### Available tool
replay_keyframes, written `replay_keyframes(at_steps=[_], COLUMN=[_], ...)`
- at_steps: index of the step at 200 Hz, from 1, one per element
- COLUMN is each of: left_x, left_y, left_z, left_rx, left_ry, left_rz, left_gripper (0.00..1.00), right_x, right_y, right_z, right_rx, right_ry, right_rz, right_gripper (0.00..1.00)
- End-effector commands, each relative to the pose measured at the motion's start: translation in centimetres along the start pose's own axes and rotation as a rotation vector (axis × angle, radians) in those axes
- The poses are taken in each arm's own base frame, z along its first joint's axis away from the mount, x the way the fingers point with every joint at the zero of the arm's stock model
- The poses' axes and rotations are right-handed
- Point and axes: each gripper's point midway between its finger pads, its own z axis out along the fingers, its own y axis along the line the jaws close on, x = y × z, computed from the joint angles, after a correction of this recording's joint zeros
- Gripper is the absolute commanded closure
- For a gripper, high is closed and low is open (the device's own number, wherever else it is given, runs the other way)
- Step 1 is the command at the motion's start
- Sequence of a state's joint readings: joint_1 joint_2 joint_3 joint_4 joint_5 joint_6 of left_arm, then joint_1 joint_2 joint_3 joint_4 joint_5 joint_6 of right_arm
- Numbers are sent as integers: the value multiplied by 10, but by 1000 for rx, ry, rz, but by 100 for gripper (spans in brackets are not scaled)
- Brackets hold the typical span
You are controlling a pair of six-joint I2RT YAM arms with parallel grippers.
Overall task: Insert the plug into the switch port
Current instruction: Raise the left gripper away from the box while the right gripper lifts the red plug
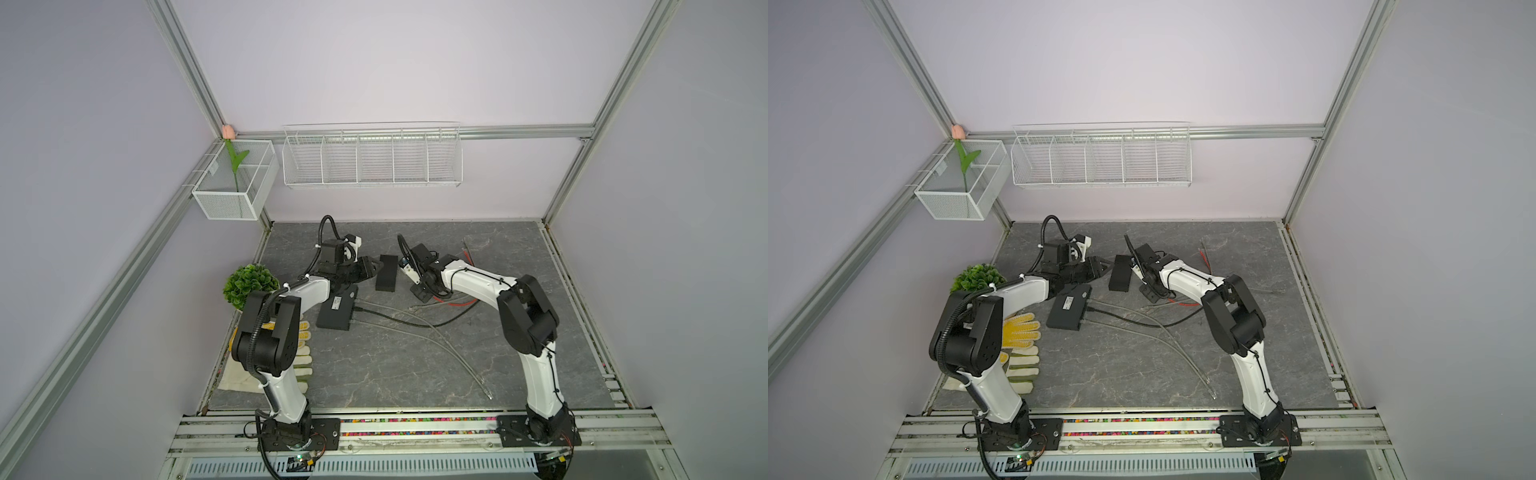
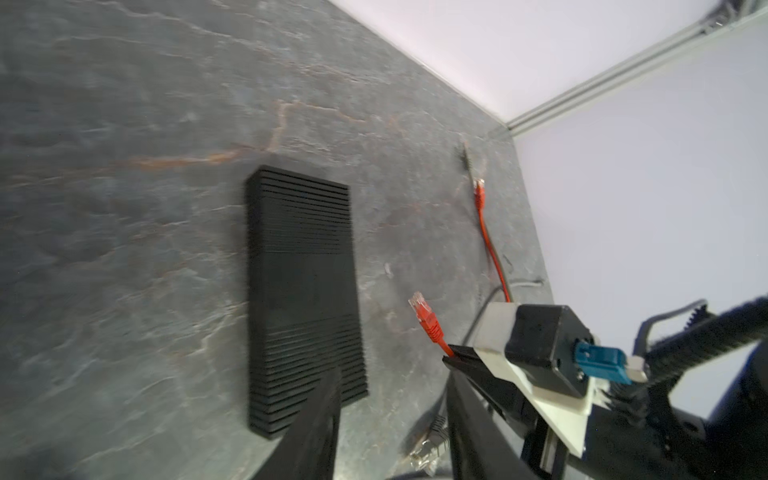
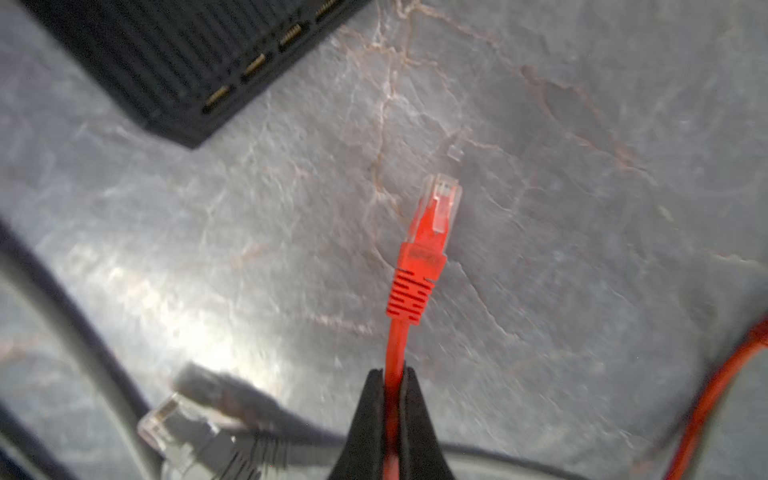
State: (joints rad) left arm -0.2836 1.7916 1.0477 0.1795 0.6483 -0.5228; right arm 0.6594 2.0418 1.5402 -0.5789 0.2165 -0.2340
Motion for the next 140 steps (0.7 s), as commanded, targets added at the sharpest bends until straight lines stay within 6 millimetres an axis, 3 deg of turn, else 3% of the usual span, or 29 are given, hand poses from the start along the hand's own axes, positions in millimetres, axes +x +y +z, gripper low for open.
replay_keyframes(at_steps=[1, 37, 81, 140], left_x=[0, 11, 2, 5], left_y=[-50, -82, -123, -132], left_z=[-1, 0, -19, -13], left_rx=[183, 293, 484, 547], left_ry=[10, 5, -108, -96], left_rz=[98, 174, 193, 191], left_gripper=[54, 51, 49, 48], right_x=[-23, -22, -29, -33], right_y=[0, 18, 22, 23], right_z=[-49, -90, -113, -139], right_rx=[-75, -336, -554, -696], right_ry=[-221, -385, -523, -623], right_rz=[-100, -92, -32, -20], right_gripper=[94, 94, 94, 93])
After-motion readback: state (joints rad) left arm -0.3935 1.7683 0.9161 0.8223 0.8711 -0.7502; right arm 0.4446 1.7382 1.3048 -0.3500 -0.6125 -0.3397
